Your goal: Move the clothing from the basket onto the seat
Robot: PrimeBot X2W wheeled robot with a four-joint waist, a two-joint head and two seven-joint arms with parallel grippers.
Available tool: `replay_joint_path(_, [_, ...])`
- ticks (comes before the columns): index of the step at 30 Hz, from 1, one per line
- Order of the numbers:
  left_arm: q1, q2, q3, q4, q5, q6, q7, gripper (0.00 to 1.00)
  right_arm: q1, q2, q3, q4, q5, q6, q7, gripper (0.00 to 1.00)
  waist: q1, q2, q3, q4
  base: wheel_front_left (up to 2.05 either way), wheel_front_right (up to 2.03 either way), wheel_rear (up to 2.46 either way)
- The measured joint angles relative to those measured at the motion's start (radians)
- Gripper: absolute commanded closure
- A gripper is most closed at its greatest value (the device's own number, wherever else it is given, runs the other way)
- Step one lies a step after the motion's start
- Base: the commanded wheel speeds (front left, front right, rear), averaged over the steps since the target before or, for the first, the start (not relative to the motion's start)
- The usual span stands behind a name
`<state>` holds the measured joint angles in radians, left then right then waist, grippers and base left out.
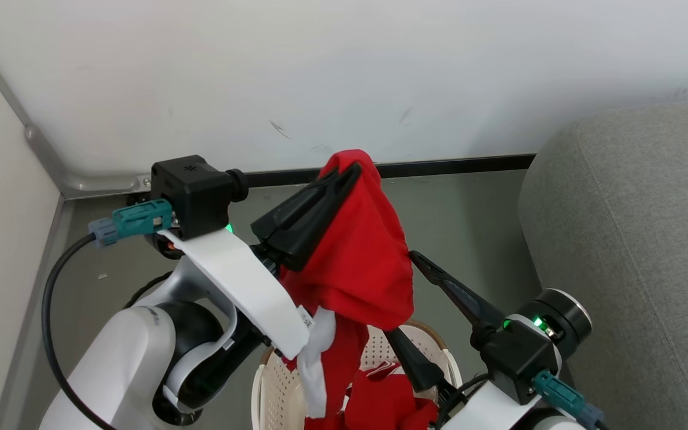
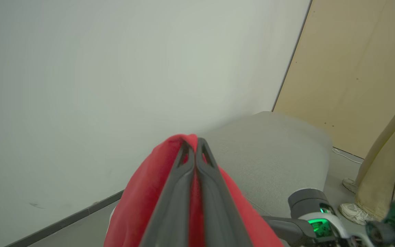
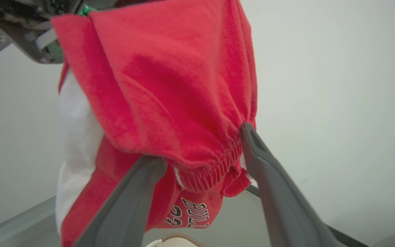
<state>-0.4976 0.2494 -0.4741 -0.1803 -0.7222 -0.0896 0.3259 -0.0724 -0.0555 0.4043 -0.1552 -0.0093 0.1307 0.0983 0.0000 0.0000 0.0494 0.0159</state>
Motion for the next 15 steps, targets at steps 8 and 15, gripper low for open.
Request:
replay_joint_path(8, [0.000,-0.026,-0.018,-0.037,-0.048,-0.007,0.018,1.00,0.000,-0.002,-0.001,0.016,-0.009,0.000,0.003,0.00,0.0000,0.0000,-0.004,0.005,0.00,0.00,0.00])
replay_joint_path(15, [0.000,-0.043,-0.026,-0.084,-0.102,-0.007,0.045,1.00,0.000,-0.004,-0.009,0.027,-0.018,0.000,0.003,0.00,0.0000,0.0000,-0.008,0.013,0.00,0.00,0.00])
